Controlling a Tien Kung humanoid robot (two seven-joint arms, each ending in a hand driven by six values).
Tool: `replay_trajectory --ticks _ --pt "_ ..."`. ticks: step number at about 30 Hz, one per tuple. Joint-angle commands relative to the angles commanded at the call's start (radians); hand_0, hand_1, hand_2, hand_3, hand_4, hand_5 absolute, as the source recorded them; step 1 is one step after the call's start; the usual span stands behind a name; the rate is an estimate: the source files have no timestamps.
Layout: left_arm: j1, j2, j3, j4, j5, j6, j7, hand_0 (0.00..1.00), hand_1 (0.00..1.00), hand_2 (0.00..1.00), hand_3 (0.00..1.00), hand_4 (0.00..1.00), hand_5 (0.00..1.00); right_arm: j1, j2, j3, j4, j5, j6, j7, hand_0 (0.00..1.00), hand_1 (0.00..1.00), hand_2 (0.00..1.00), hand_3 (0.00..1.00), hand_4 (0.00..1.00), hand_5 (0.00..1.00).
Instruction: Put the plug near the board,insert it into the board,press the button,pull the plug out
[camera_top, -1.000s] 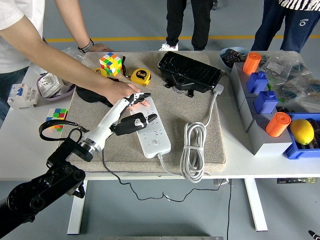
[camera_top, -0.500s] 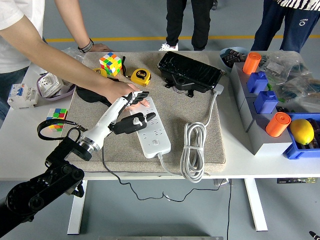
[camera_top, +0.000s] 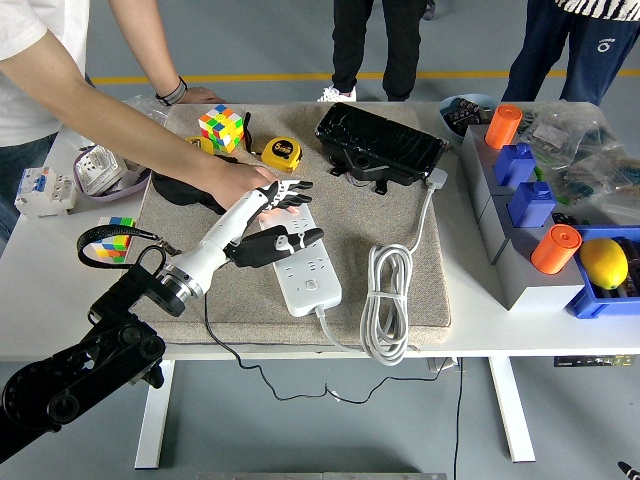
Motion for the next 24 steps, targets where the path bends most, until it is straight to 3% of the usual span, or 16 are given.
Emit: replay_trajectory --ticks 1,6,7,12,13,18,24 --pt "-0.001 0.004 -0.001 -0.008 0.009 -0.012 0.014 0.292 0.346 0.295 0.799 0.907 0.334 0.000 0.000 0.000 0.000 0.000 0.000 0.000 0.603 0.611 0.600 0.549 0.952 0.381" --pt "-0.011 0.029 -0.017 -0.082 0.111 -0.157 0.173 0.292 0.346 0.295 0.799 0.907 0.334 0.000 0.001 0.000 0.000 -0.001 0.000 0.000 0.603 0.611 0.600 0.549 0.952 0.381" --pt "-0.012 0.033 -0.018 -0.091 0.119 -0.185 0.204 0.126 0.189 0.209 0.839 0.647 0.034 0.000 0.001 0.000 0.000 -0.002 0.000 0.000 0.597 0.612 0.600 0.549 0.952 0.382" --pt "-0.026 0.041 -0.014 -0.114 0.130 -0.296 0.310 0.126 0.189 0.209 0.839 0.647 0.034 0.002 0.000 0.001 0.000 -0.002 0.001 0.000 0.597 0.612 0.600 0.549 0.952 0.382" --pt "-0.029 0.041 -0.010 -0.114 0.129 -0.315 0.330 0.071 0.098 0.134 0.867 0.736 0.002 0.002 0.000 0.001 0.000 -0.002 0.001 0.000 0.597 0.611 0.600 0.550 0.952 0.382" --pt "-0.041 0.041 0.020 -0.105 0.135 -0.403 0.433 0.071 0.098 0.134 0.867 0.736 0.002 0.002 0.000 0.002 0.000 -0.002 0.001 0.000 0.597 0.611 0.600 0.550 0.952 0.382" --pt "-0.047 0.040 0.042 -0.098 0.146 -0.424 0.465 0.059 0.097 0.130 0.876 0.740 0.002 -0.001 -0.001 0.001 0.001 -0.002 0.001 0.000 0.599 0.612 0.600 0.549 0.951 0.381"
